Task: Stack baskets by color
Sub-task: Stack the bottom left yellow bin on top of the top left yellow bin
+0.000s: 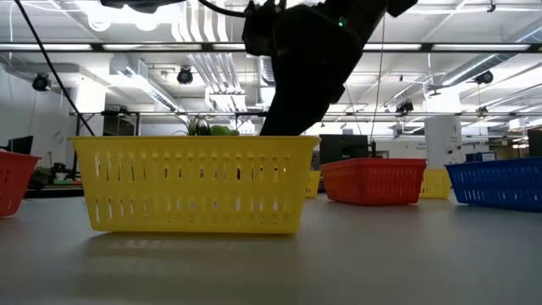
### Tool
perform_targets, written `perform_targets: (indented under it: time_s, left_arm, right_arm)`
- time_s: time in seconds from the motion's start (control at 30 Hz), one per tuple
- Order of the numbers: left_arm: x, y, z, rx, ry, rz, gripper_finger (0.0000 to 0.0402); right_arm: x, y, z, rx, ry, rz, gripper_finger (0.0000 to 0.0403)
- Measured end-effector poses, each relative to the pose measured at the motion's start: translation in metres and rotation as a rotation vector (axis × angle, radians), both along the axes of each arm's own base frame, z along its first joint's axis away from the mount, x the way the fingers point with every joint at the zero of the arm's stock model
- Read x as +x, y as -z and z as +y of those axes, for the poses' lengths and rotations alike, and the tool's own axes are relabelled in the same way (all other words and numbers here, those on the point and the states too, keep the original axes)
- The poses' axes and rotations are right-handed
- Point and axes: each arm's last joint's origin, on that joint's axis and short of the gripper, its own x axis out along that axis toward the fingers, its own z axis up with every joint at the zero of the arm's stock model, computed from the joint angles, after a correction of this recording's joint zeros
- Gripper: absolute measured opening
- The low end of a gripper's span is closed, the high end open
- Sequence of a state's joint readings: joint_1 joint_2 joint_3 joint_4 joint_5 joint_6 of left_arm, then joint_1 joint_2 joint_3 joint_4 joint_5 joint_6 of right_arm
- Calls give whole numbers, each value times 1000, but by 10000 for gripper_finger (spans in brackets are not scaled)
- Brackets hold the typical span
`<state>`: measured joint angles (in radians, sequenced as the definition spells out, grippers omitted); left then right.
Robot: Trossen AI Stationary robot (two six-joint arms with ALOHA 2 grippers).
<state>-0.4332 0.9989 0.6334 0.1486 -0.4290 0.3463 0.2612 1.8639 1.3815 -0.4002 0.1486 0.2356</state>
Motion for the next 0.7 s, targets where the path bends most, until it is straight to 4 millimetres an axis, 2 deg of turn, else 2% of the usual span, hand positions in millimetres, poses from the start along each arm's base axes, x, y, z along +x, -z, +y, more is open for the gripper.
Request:
perform_targets:
  time_s: [0.3,0.43,0.6,0.7]
  left_arm:
    - [0,0,0,1,-1,2,45]
    - [0,0,0,1,-1,1,45]
    - [0,0,0,1,0,1,45]
    - [0,0,0,1,-1,1,45]
  right_arm:
    - [11,18,1,11,-37,-25,155]
    - [16,27,1,20,-68,-26,108]
    - [19,30,0,34,-88,-39,24]
    - [18,27,-1,37,-89,-45,13]
